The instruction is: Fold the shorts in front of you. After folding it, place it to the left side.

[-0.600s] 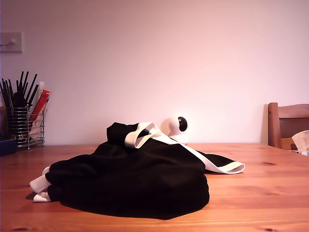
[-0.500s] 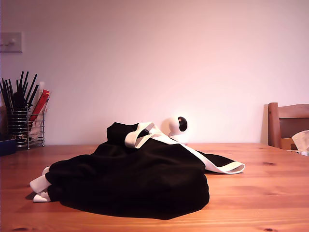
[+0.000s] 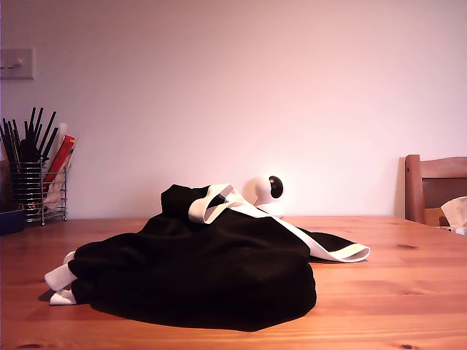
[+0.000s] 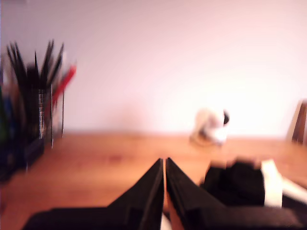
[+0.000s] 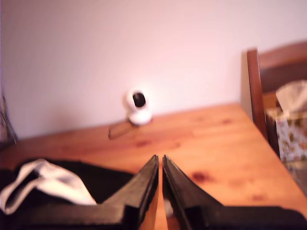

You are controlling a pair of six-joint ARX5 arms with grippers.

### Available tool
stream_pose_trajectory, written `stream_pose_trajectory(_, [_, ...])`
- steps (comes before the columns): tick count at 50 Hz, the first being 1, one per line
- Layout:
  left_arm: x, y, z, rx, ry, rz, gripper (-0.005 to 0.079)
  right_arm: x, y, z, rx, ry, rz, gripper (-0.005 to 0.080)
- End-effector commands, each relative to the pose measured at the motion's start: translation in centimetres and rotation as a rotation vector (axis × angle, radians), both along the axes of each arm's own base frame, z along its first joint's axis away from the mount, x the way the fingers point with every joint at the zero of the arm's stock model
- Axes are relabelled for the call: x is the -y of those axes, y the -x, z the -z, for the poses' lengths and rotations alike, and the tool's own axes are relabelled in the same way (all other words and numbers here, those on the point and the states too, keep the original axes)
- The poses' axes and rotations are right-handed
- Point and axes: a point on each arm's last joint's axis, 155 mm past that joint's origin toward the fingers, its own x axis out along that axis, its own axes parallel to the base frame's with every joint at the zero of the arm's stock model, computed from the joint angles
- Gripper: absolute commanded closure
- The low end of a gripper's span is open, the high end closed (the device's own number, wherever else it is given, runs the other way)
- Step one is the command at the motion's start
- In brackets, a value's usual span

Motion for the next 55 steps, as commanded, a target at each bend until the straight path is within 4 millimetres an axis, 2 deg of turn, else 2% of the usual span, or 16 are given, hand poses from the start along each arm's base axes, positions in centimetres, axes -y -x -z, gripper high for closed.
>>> stream_pose_trajectory(1, [0.1,0.2,-0.5,0.015,0.013,0.009,0.0762,0.0,0.5,-2.2,0.053,-0.023,-0.001,0.0762])
stream_pose_trajectory(8, [0.8,0.9,-2.7,0.037,0.030,0.051,0.0762,0.0,1.0,-4.5,0.095,-0.051,-0.008,0.0762])
stream_pose_trajectory(14, [1.8,0.9,-3.1,-0.031,0.050,0.111,0.0762,-0.4,1.4,-6.1,0.104,-0.061,-0.035,0.0762])
stream_pose_trajectory(21, [3.7,0.3,-3.3,-0.118,0.040,0.215,0.0762,-1.9,1.2,-6.8,0.058,-0.044,-0.115,0.0762])
stream_pose_trajectory(27, [5.7,-0.4,-3.5,-0.195,0.014,0.339,0.0762,-4.3,0.6,-6.4,-0.012,0.003,-0.240,0.0762])
stream_pose_trajectory(34, [7.9,-1.9,-3.2,-0.247,-0.111,0.467,0.0762,-6.9,-0.5,-5.6,-0.093,0.074,-0.378,0.0762])
stream_pose_trajectory(44, [10.4,-4.8,-1.5,-0.358,-0.207,0.609,0.0762,-9.2,-3.2,-4.0,-0.213,0.200,-0.521,0.0762])
stream_pose_trajectory(55, [14.6,-7.1,0.1,-0.353,-0.390,0.773,0.0761,-10.8,-7.1,-2.9,-0.256,0.380,-0.612,0.0762])
